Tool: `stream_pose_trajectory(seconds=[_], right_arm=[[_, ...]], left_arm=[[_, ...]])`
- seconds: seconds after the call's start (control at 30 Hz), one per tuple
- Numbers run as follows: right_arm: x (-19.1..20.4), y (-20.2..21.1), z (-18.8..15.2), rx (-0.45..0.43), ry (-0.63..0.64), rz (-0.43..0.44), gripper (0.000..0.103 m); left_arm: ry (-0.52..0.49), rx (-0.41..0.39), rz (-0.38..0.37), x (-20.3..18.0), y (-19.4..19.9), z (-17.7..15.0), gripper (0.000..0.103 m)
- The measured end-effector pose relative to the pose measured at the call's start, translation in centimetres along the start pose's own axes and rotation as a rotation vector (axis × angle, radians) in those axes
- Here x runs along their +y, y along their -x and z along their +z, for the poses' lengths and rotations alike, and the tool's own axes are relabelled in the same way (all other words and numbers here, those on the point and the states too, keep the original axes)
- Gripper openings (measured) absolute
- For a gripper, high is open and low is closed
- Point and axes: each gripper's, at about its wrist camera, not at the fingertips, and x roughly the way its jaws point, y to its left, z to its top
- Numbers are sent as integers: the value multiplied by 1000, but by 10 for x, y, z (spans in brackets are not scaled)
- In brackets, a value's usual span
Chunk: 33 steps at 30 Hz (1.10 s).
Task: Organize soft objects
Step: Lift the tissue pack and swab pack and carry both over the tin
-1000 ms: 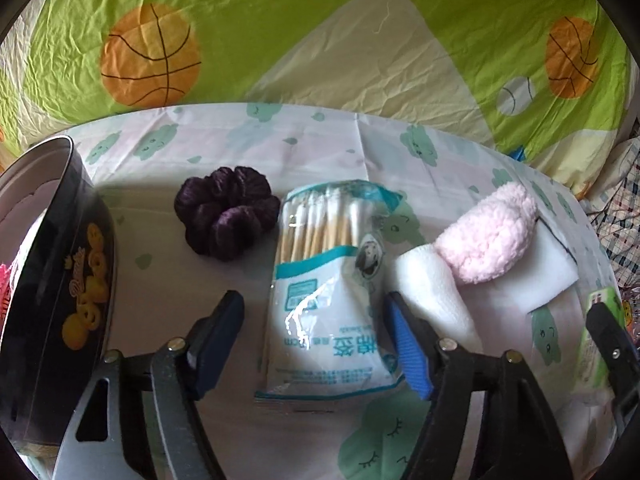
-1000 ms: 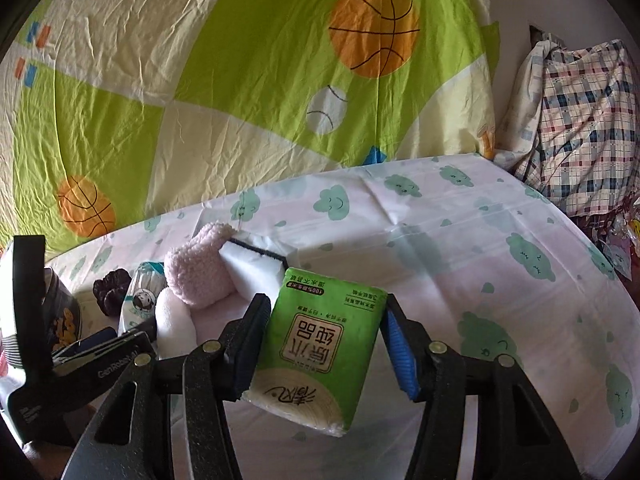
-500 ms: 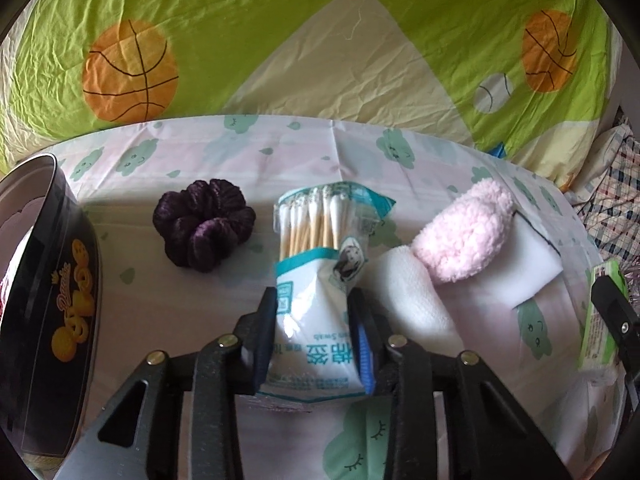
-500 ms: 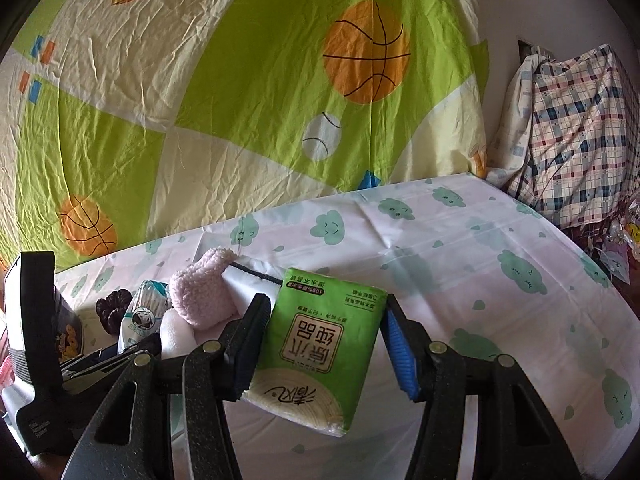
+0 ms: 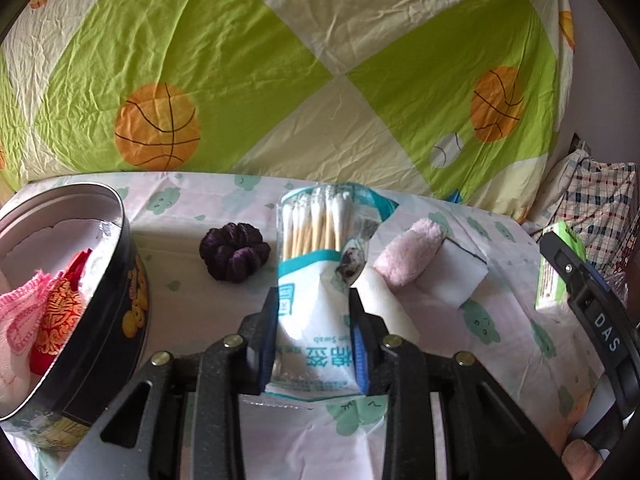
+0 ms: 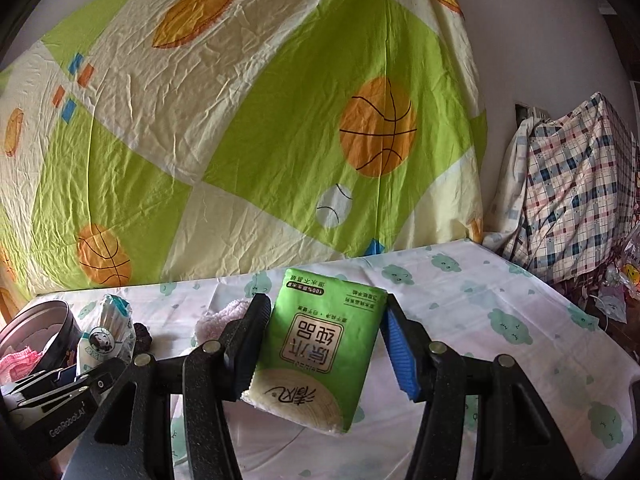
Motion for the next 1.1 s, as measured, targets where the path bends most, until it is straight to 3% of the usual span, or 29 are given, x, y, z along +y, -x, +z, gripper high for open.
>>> stream_pose_trajectory(seconds=[0.2,0.4,0.77,1.1], right_arm=[[3,19,2,-75,-20,113,58],[18,31,-2,-103,-9,172,58],[52,57,-19,-167,138,94,58],[74,70,-28,-155,174,119,58]], left_arm=[[-23,-63,28,7,26,-10,29],[-40,-109,49,15,44,-15,29],[-70,-139,76,27,66,-20,29],[-52,-159,93,47,88,-17,29]])
